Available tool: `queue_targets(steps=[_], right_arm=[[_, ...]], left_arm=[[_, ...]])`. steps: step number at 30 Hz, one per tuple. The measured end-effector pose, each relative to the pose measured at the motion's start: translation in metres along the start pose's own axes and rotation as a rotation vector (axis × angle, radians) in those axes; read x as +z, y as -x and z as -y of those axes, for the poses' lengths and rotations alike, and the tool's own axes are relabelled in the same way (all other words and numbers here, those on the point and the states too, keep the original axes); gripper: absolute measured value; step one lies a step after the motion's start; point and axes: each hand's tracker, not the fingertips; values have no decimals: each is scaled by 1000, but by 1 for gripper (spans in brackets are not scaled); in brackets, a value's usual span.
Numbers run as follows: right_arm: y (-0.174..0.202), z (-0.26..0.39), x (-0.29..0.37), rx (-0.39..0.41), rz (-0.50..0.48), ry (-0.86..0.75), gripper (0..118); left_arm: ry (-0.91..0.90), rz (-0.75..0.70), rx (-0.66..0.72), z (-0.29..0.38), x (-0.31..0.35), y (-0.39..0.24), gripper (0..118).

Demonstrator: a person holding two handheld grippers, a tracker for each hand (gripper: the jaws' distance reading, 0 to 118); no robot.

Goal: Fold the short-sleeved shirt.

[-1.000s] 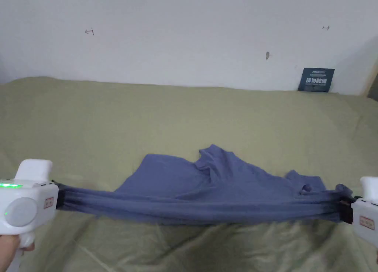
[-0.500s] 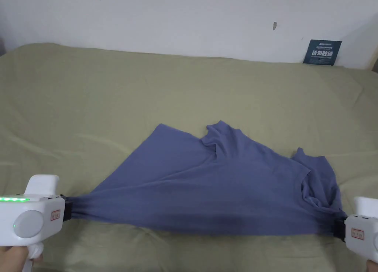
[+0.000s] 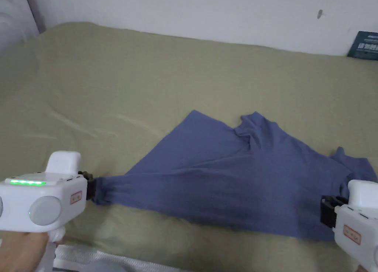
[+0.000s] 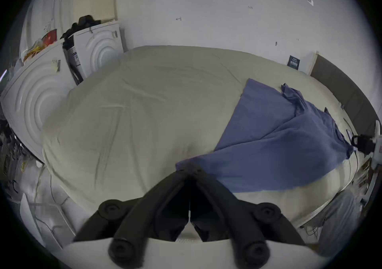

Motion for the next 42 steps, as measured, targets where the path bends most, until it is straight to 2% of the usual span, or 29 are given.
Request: queue_targets(steps=[2,6,10,11,12,13,14,16,19,20,22,23,24,25,27,34,40,42], right_arm=[[19,1,-3,-16,-93,31,0],[58,14,-5,64,-99,25,0],[68,21,-16,69,-132,54,0],[71,22,-17,72,-129,52,0],[72,22,-18,76,-131,56,0],[73,22,-20,80,-132,60,0],[73,22,-21,82,-133,66,0],[72,25,-23,81,-131,73,0],[71,27,-27,80,-126,95,0],[69,28,-29,79,-125,104,0],[65,29,-32,77,-120,113,0],[62,29,-35,76,-118,117,0],[58,26,-39,71,-114,118,0],[54,24,-42,67,-113,119,0],[44,11,-54,57,-98,116,0],[-4,-72,-120,100,-13,81,0],[-42,-142,-218,168,49,170,0],[-52,-154,-245,159,54,199,0]], left_arm=[[34,40,52,1,3,9,0],[56,34,65,3,-5,28,0],[72,78,57,-15,-17,33,0],[75,88,53,-20,-21,32,15],[81,103,41,-26,-28,32,47],[114,127,26,-30,-35,31,90],[162,143,13,-31,-46,28,118],[156,134,5,-35,-60,28,109],[220,139,-25,-32,-86,23,106],[233,132,-40,-31,-91,21,95],[254,142,-69,-24,-88,11,57],[238,139,-87,-19,-82,6,45],[214,108,-134,-16,-77,2,28],[229,124,-150,-15,-75,-1,4],[226,110,-139,-17,-73,-4,2],[227,92,-132,-17,-73,-7,2],[226,90,-82,-14,-76,-10,2],[224,100,-47,-16,-78,-7,2]])
